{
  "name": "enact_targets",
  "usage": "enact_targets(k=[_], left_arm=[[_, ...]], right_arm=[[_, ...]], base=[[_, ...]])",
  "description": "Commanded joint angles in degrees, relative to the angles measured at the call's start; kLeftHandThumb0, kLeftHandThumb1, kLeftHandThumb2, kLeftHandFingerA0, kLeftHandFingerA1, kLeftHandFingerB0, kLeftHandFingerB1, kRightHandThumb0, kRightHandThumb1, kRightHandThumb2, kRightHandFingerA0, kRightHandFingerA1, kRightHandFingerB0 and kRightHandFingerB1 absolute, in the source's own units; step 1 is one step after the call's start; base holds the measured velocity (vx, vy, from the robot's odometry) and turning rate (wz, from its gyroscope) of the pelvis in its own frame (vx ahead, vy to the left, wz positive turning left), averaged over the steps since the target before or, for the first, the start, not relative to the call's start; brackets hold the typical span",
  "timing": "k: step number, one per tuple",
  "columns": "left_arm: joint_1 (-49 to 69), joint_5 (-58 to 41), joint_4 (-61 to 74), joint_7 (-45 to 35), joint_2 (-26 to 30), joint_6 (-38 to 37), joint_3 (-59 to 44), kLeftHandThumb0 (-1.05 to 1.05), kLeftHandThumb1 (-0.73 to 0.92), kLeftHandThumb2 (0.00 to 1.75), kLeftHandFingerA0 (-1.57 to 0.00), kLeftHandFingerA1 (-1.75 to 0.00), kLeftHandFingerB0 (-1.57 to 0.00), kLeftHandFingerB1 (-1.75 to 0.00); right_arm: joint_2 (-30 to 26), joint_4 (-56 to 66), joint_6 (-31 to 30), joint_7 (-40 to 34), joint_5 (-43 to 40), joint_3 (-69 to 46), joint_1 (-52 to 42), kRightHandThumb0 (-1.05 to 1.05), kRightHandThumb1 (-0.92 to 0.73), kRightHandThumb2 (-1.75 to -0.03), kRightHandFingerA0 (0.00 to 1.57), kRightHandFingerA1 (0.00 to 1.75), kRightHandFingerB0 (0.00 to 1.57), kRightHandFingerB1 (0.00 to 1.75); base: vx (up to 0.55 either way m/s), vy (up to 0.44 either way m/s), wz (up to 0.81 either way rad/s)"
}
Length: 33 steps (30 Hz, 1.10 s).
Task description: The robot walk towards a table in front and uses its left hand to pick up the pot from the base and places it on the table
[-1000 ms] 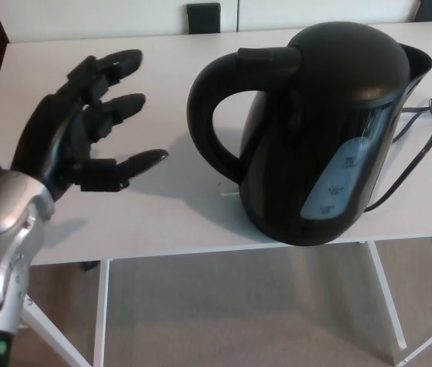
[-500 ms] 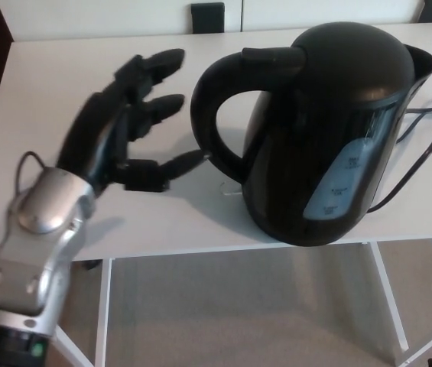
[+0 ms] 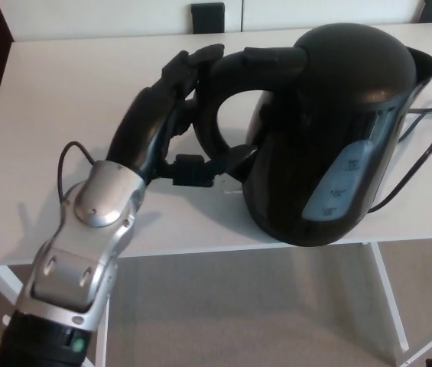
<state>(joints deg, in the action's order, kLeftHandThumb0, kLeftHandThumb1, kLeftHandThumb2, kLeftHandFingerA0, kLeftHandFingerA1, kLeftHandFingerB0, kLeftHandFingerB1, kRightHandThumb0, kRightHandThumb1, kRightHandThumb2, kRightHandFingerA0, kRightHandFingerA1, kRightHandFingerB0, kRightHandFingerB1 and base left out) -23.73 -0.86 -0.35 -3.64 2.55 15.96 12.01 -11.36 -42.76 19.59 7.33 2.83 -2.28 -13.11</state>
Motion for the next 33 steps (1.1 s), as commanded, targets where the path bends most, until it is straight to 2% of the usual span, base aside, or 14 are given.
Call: enact_targets(k=[1,9,13,15,16,17,18,19,20,23,24,25,26,33], left_arm=[[-1.57,5.07,-2.39,3.63,-0.7,2.32,0.5,-0.6,0.4,0.7,-0.22,-0.44,-0.08,-0.35],[-2.69,5.69,-4.13,5.48,-1.73,2.9,-1.61,-0.54,0.42,0.68,-0.27,-0.42,-0.11,-0.35],[-3.94,5.5,-6.01,6.42,-2.94,3.76,-3.24,-0.45,0.46,0.68,-0.31,-0.42,-0.22,-0.37],[-4.66,6.24,-7.11,7.21,-3.3,3.98,-3.46,-0.38,0.56,0.57,-0.4,-0.37,-0.29,-0.31],[-5.15,6.36,-7.74,7.54,-3.59,4.33,-3.71,-0.44,0.49,0.71,-0.37,-0.45,-0.29,-0.4],[-5.66,6.36,-8.37,7.87,-3.87,4.73,-3.96,-0.44,0.49,0.71,-0.37,-0.45,-0.29,-0.4],[-5.98,6.34,-8.77,8.01,-4.1,4.89,-4.18,-0.36,0.59,0.58,-0.47,-0.38,-0.33,-0.32],[-6.3,6.32,-9.18,8.1,-4.37,5.0,-4.45,-0.36,0.59,0.58,-0.47,-0.38,-0.33,-0.32],[-6.68,6.48,-9.85,8.72,-4.8,4.93,-4.68,-0.46,0.51,0.75,-0.56,-0.52,-0.31,-0.42],[-8.11,7.15,-13.12,10.85,-6.02,2.57,-5.33,-0.44,0.56,0.78,-0.68,-0.56,-0.34,-0.44],[-8.72,7.21,-14.39,11.16,-6.21,1.82,-5.47,-0.36,0.75,0.63,-0.93,-0.5,-0.41,-0.34],[-9.47,7.27,-15.96,11.55,-6.44,0.9,-5.63,-0.36,0.75,0.63,-0.93,-0.5,-0.41,-0.34],[-9.89,7.11,-16.94,11.84,-6.81,-0.16,-5.82,-0.33,0.78,0.65,-1.02,-0.52,-0.44,-0.35],[-10.58,8.81,-19.64,13.12,-8.85,-3.7,-4.63,-0.31,0.85,0.66,-1.1,-0.6,-0.52,-0.37]], right_arm=[[-0.48,1.25,0.54,-1.29,0.88,0.1,-0.26,0.14,-0.92,-0.78,0.2,0.5,0.03,0.35],[-0.23,4.02,-1.28,0.03,-0.47,-0.49,-1.18,0.14,-0.92,-0.79,0.15,0.48,0.02,0.32],[-0.31,4.73,-1.22,-1.18,0.84,-0.08,-1.49,0.14,-0.92,-0.78,0.21,0.49,0.03,0.35],[-0.37,4.95,-1.69,-1.46,1.15,0.04,-1.53,0.13,-0.92,-0.77,0.22,0.49,0.03,0.35],[-0.34,4.8,-1.64,-1.38,1.05,0.01,-1.47,0.13,-0.92,-0.77,0.21,0.49,0.03,0.34],[-0.29,4.56,-1.49,-1.23,0.89,-0.04,-1.38,0.13,-0.92,-0.77,0.21,0.49,0.03,0.34],[-0.26,4.55,-1.57,-1.31,0.98,0.0,-1.37,0.13,-0.92,-0.77,0.21,0.49,0.03,0.35],[-0.22,4.58,-1.73,-1.47,1.18,0.07,-1.37,0.13,-0.92,-0.77,0.21,0.49,0.03,0.35],[-0.21,4.43,-1.71,-1.4,1.12,0.03,-1.35,0.13,-0.92,-0.77,0.21,0.49,0.03,0.34],[-0.05,4.28,-1.65,-1.14,0.9,-0.07,-1.25,0.13,-0.92,-0.77,0.2,0.49,0.03,0.34],[-0.01,4.24,-1.65,-1.22,0.98,-0.05,-1.16,0.12,-0.92,-0.75,0.23,0.5,0.04,0.35],[0.04,4.18,-1.64,-1.34,1.07,-0.02,-1.05,0.12,-0.92,-0.75,0.23,0.5,0.04,0.35],[0.01,4.23,-1.8,-1.43,1.21,0.04,-0.96,0.12,-0.92,-0.75,0.23,0.49,0.04,0.35],[-0.51,4.01,-0.77,-2.4,2.54,0.7,-0.92,0.13,-0.92,-0.74,0.26,0.51,0.05,0.37]], base=[[0.0,0.0,0.0],[0.0,0.0,0.0],[0.0,0.0,0.0],[0.0,0.0,0.0],[0.0,0.0,0.0],[0.0,0.0,0.0],[0.0,0.0,0.0],[0.0,0.0,0.0],[0.0,0.0,0.0],[0.0,0.0,0.0],[0.0,0.0,0.0],[0.0,0.0,0.0],[0.0,0.0,0.0],[0.0,0.0,0.0]])
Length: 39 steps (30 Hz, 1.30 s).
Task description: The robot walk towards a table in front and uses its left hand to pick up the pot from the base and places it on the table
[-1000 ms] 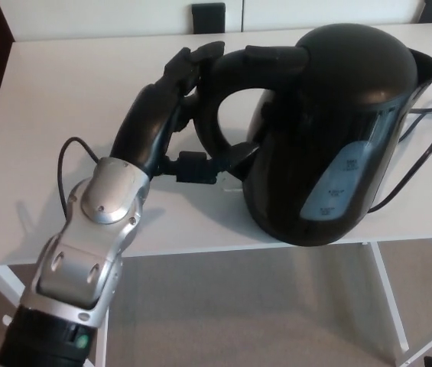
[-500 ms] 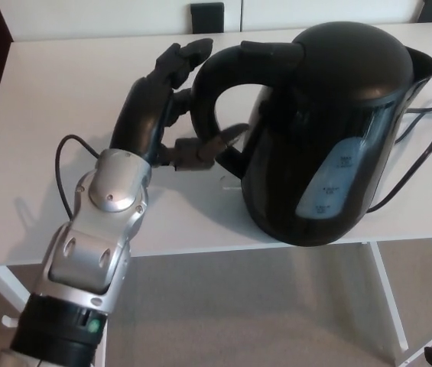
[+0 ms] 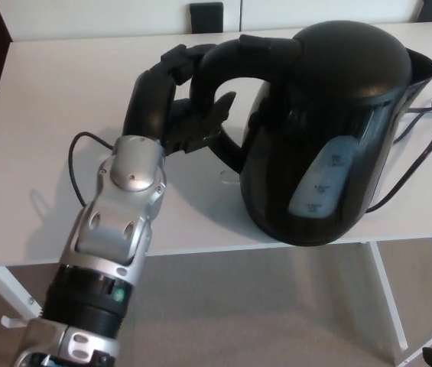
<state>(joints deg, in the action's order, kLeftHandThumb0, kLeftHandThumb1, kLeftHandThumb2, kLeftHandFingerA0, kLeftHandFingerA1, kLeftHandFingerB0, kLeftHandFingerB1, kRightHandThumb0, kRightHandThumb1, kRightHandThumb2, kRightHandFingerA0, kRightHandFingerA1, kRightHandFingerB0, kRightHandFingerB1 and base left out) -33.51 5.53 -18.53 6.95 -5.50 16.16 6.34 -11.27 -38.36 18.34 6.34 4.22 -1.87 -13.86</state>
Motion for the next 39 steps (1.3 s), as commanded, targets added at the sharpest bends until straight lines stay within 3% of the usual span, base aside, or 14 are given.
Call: enact_targets(k=[1,4,5,7,12,14,15,19,26,32,33,35,36,39], left_arm=[[-0.68,2.32,-1.43,2.37,-1.09,-4.26,1.17,-0.27,0.84,0.66,-1.07,-0.62,-0.58,-0.39],[-0.61,1.66,-1.25,2.23,-2.0,-4.55,1.04,-0.26,0.84,0.66,-1.08,-0.65,-0.63,-0.41],[-0.63,1.08,-1.09,2.1,-2.45,-4.33,0.72,-0.23,0.83,0.66,-1.09,-0.75,-0.8,-0.46],[-0.73,0.01,-0.87,1.95,-3.34,-4.04,0.05,-0.2,0.81,0.65,-1.1,-0.87,-0.87,-0.57],[-1.09,-4.51,0.13,1.45,-6.6,-1.27,-3.88,-0.21,0.81,0.64,-1.08,-1.09,-0.77,-0.82],[-1.1,-9.75,1.98,1.72,-10.06,1.72,-8.43,-0.24,0.81,0.64,-0.9,-1.11,-0.7,-0.79],[-1.25,-14.34,3.2,1.42,-12.22,3.33,-11.77,-0.2,0.82,0.68,-0.77,-1.47,-0.65,-0.94],[-2.89,-22.06,5.38,2.19,-15.59,7.39,-18.29,-0.22,0.83,0.65,-0.76,-1.66,-0.65,-1.01],[-6.37,-35.22,9.71,7.66,-19.6,11.64,-25.93,-0.25,0.75,0.63,-0.74,-1.63,-0.65,-0.75],[-7.17,-35.93,13.18,8.75,-18.38,14.02,-25.98,-0.25,0.8,0.63,-0.71,-1.65,-0.6,-0.82],[-7.06,-35.36,13.38,8.33,-17.54,14.12,-25.97,-0.2,0.82,0.6,-0.67,-1.67,-0.6,-0.63],[-6.88,-34.8,13.46,8.25,-16.72,14.47,-26.15,-0.2,0.82,0.6,-0.67,-1.67,-0.6,-0.63],[-6.88,-34.27,13.55,7.73,-15.49,14.44,-26.31,-0.14,0.84,0.59,-0.65,-1.71,-0.56,-1.09],[-7.23,-33.1,14.27,9.51,-14.6,14.81,-26.74,-0.14,0.83,0.6,-0.71,-1.7,-0.63,-1.02]], right_arm=[[-0.62,-0.12,0.35,-1.24,0.99,0.25,-0.3,0.12,-0.92,-0.75,0.24,0.51,0.04,0.37],[-0.62,0.09,0.56,-1.16,0.75,0.22,-0.4,0.14,-0.92,-0.74,0.26,0.51,0.05,0.38],[-0.51,0.23,0.5,-1.02,0.53,0.18,-0.43,0.14,-0.92,-0.7,0.24,0.47,0.09,0.36],[-0.41,0.49,0.16,-0.8,0.27,0.15,-0.39,0.13,-0.92,-0.7,0.24,0.46,0.09,0.36],[-0.75,0.16,0.08,-1.39,1.02,0.41,-0.03,0.13,-0.92,-0.73,0.26,0.51,0.05,0.37],[-0.98,-0.1,0.74,-1.34,1.14,0.49,-0.03,0.14,-0.92,-0.74,0.26,0.51,0.05,0.38],[-1.21,-0.01,0.89,-1.56,1.55,0.67,-0.14,0.14,-0.92,-0.69,0.26,0.47,0.11,0.37],[-1.12,-0.11,0.6,-1.75,1.58,0.76,0.14,0.12,-0.92,-0.69,0.25,0.48,0.1,0.38],[-0.96,-0.02,-0.96,-1.78,1.47,0.55,0.52,0.11,-0.92,-0.73,0.25,0.49,0.06,0.37],[-0.69,0.21,-0.69,-1.96,1.63,0.69,0.35,0.12,-0.92,-0.69,0.25,0.46,0.1,0.36],[-0.72,0.0,-0.28,-1.94,1.65,0.71,0.26,0.12,-0.92,-0.69,0.25,0.48,0.1,0.38],[-0.76,-0.26,0.13,-1.89,1.67,0.76,0.12,0.12,-0.92,-0.69,0.25,0.48,0.1,0.38],[-0.97,-0.33,0.76,-2.15,2.09,0.94,0.05,0.14,-0.92,-0.69,0.27,0.48,0.11,0.37],[-1.04,-0.85,1.6,-2.38,2.19,0.87,0.21,0.15,-0.92,-0.68,0.28,0.48,0.12,0.37]], base=[[0.0,0.0,0.0],[0.0,0.0,0.0],[0.0,0.0,0.0],[0.0,0.0,0.0],[0.0,0.0,0.0],[0.0,0.0,0.0],[0.0,0.0,0.0],[0.0,0.0,0.0],[0.0,0.0,0.0],[0.0,0.0,0.0],[0.0,0.0,0.0],[0.0,0.0,0.0],[0.0,0.0,0.0],[0.0,0.0,0.0]])
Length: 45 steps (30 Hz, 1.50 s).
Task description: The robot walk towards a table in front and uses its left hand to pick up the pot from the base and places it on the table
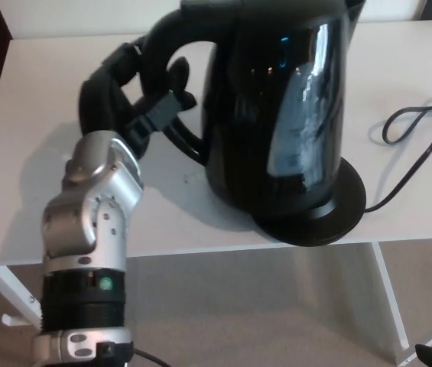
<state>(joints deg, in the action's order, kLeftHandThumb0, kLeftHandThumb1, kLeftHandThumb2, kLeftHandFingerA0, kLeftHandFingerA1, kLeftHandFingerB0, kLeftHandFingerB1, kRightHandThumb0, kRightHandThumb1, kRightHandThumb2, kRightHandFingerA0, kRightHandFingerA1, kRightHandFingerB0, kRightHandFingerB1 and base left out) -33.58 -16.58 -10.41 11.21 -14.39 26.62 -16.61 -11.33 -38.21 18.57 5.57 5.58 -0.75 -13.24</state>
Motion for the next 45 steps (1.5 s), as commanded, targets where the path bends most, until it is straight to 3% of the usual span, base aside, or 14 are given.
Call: enact_targets(k=[1,8,10,16,23,28,33,39,40,41,42,43,44,45], left_arm=[[-7.35,-11.53,7.29,4.66,-4.18,5.81,-4.17,-0.17,0.86,0.62,-0.74,-1.73,-0.58,-1.01],[-6.99,-11.81,10.02,2.52,2.22,8.54,-6.17,-0.11,0.9,0.64,-0.71,-1.72,-0.64,-1.03],[-4.84,-9.77,10.37,-0.17,5.8,7.17,-5.87,-0.11,0.85,0.66,-0.76,-1.62,-0.66,-0.98],[0.11,-6.24,10.38,-4.7,12.06,2.79,-3.83,-0.15,0.85,0.65,-0.72,-1.61,-0.63,-0.96],[7.61,3.6,5.78,-9.4,20.92,-11.49,1.76,-0.17,0.85,0.65,-0.87,-1.48,-0.68,-0.9],[9.04,6.56,2.57,-9.14,23.97,-16.07,3.2,-0.19,0.82,0.68,-0.88,-1.46,-0.71,-0.87],[10.15,15.68,-4.12,-4.39,28.17,-27.18,7.31,-0.19,0.84,0.64,-1.01,-1.34,-0.78,-0.83],[10.51,19.73,-7.87,-0.31,29.23,-33.52,9.71,-0.21,0.83,0.66,-0.98,-1.36,-0.79,-0.78],[10.96,20.99,-7.39,0.08,29.84,-33.5,10.78,-0.28,0.83,0.66,-1.0,-1.19,-0.81,-0.55],[11.13,21.53,-7.26,0.28,30.12,-33.58,11.26,-0.28,0.83,0.66,-1.0,-1.19,-0.81,-0.55],[11.8,19.31,-6.08,-3.43,30.19,-32.82,11.22,-0.38,0.73,0.62,-0.99,-0.68,-0.5,-0.36],[12.4,16.4,-4.42,-10.15,31.6,-30.31,12.0,-0.62,0.57,0.59,-0.2,-0.29,-0.04,-0.2],[12.8,13.92,-2.95,-16.59,33.33,-27.55,13.0,-0.62,0.57,0.59,-0.2,-0.29,-0.04,-0.2],[12.78,13.39,-2.45,-19.0,34.45,-26.45,13.88,-0.74,0.48,0.81,-0.05,-0.14,0.0,-0.09]], right_arm=[[-1.04,-0.91,1.08,-1.61,0.72,-0.4,-0.37,0.15,-0.92,-0.68,0.29,0.5,0.11,0.37],[-1.23,-0.83,0.16,-1.63,1.14,-0.36,-0.03,0.14,-0.92,-0.69,0.28,0.5,0.11,0.38],[-1.21,-0.61,-0.23,-1.28,0.87,-0.41,-0.28,0.15,-0.92,-0.74,0.29,0.52,0.08,0.38],[-1.28,-0.2,-0.62,-1.75,1.3,-0.21,-0.47,0.13,-0.92,-0.69,0.28,0.5,0.12,0.39],[-1.53,-0.58,-0.77,-1.57,1.13,-0.37,-0.39,0.14,-0.92,-0.68,0.28,0.48,0.13,0.37],[-1.27,-0.23,0.02,-1.71,0.9,-0.5,-1.0,0.14,-0.92,-0.68,0.27,0.49,0.12,0.39],[-1.31,-0.41,0.24,-1.76,0.98,-0.47,-0.91,0.14,-0.92,-0.69,0.29,0.5,0.13,0.39],[-1.17,-0.68,0.39,-1.67,0.6,-0.72,-0.6,0.14,-0.92,-0.7,0.3,0.49,0.13,0.38],[-1.23,-0.78,0.19,-1.69,0.74,-0.64,-0.42,0.14,-0.92,-0.69,0.3,0.49,0.13,0.37],[-1.26,-0.82,0.1,-1.7,0.8,-0.61,-0.34,0.14,-0.92,-0.69,0.3,0.49,0.13,0.37],[-1.2,-1.22,0.29,-1.52,0.52,-0.75,-0.1,0.14,-0.92,-0.69,0.29,0.49,0.13,0.38],[-1.14,-1.47,0.3,-1.5,0.33,-0.88,0.09,0.15,-0.92,-0.68,0.28,0.5,0.12,0.39],[-1.09,-1.57,0.2,-1.57,0.24,-0.98,0.2,0.15,-0.92,-0.68,0.28,0.5,0.12,0.39],[-1.08,-1.62,0.18,-1.61,0.23,-1.02,0.26,0.14,-0.92,-0.68,0.28,0.5,0.12,0.39]], base=[[0.0,0.0,0.0],[0.0,0.0,0.0],[0.0,0.0,0.0],[0.0,0.0,0.0],[0.0,0.0,0.0],[0.0,0.0,0.0],[0.0,0.0,0.0],[0.0,0.0,0.0],[0.0,0.0,0.0],[0.0,0.0,0.0],[0.0,0.0,0.0],[0.0,0.0,0.0],[0.0,0.0,0.0],[0.0,0.0,0.0]])
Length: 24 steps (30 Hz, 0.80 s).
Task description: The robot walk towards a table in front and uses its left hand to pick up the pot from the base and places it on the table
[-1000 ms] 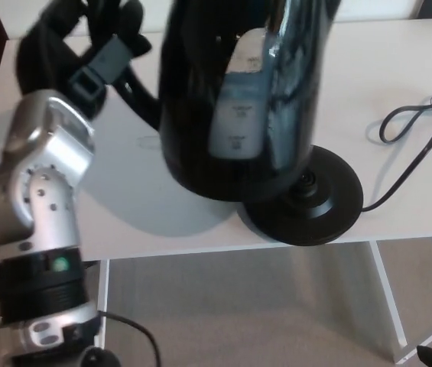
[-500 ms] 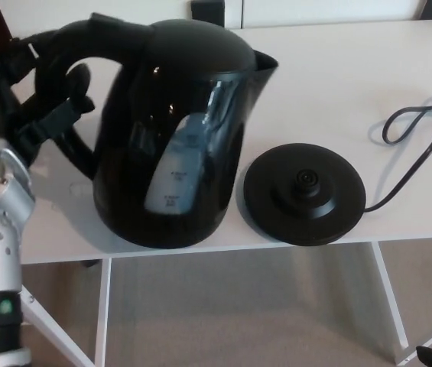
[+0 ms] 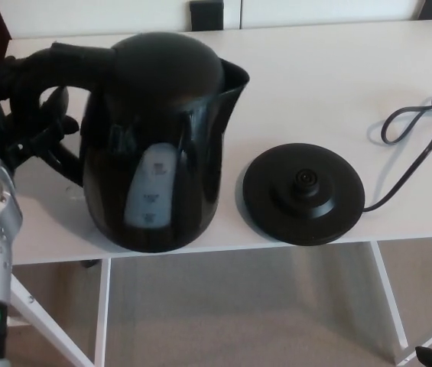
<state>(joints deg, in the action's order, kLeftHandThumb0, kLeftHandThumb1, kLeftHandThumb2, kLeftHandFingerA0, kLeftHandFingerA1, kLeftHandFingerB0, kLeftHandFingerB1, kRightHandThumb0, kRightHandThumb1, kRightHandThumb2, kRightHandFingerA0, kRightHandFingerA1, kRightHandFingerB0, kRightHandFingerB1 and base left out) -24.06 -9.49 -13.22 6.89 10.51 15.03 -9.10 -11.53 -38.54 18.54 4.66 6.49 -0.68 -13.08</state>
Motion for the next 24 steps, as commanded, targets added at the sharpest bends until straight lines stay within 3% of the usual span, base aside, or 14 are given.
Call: enact_targets(k=[1,2,4,5,19,24], left_arm=[[3.15,6.22,0.66,-16.11,10.54,-14.11,7.25,-0.74,0.48,0.81,-0.05,-0.14,0.0,-0.09],[2.76,5.61,0.94,-18.81,12.03,-13.05,8.33,-0.75,0.46,0.77,0.0,0.0,0.0,0.0],[2.21,4.66,1.25,-22.46,14.02,-11.72,9.73,-0.75,0.46,0.77,0.0,0.0,0.0,0.0],[1.94,4.1,1.58,-24.35,15.11,-11.15,10.52,-0.75,0.51,0.56,0.0,0.0,0.0,0.0],[1.89,6.47,5.03,-36.25,27.95,-7.01,19.59,-0.88,0.48,0.59,0.0,0.0,0.0,0.0],[2.48,4.47,3.56,-39.07,30.21,-8.76,19.18,-0.82,0.49,0.55,0.0,0.0,0.0,0.0]], right_arm=[[-0.9,-1.33,0.2,-0.73,-0.67,-1.12,0.14,0.14,-0.92,-0.68,0.28,0.5,0.12,0.39],[-0.9,-1.28,0.22,-0.83,-0.62,-1.12,0.13,0.16,-0.92,-0.69,0.31,0.53,0.11,0.38],[-0.9,-1.2,0.26,-0.97,-0.55,-1.12,0.09,0.16,-0.92,-0.69,0.31,0.53,0.11,0.38],[-0.86,-1.17,0.05,-1.32,-0.29,-1.03,0.17,0.15,-0.92,-0.69,0.33,0.53,0.12,0.39],[-1.19,-1.36,0.23,-0.6,-0.52,-1.04,0.8,0.15,-0.92,-0.68,0.31,0.52,0.14,0.4],[-1.42,-1.13,0.74,-0.74,-0.39,-1.1,0.46,0.17,-0.92,-0.69,0.35,0.55,0.12,0.39]], base=[[0.0,0.0,0.0],[0.0,0.0,0.0],[0.0,0.0,0.0],[0.0,0.0,0.0],[0.0,0.0,0.0],[0.0,0.0,0.0]])
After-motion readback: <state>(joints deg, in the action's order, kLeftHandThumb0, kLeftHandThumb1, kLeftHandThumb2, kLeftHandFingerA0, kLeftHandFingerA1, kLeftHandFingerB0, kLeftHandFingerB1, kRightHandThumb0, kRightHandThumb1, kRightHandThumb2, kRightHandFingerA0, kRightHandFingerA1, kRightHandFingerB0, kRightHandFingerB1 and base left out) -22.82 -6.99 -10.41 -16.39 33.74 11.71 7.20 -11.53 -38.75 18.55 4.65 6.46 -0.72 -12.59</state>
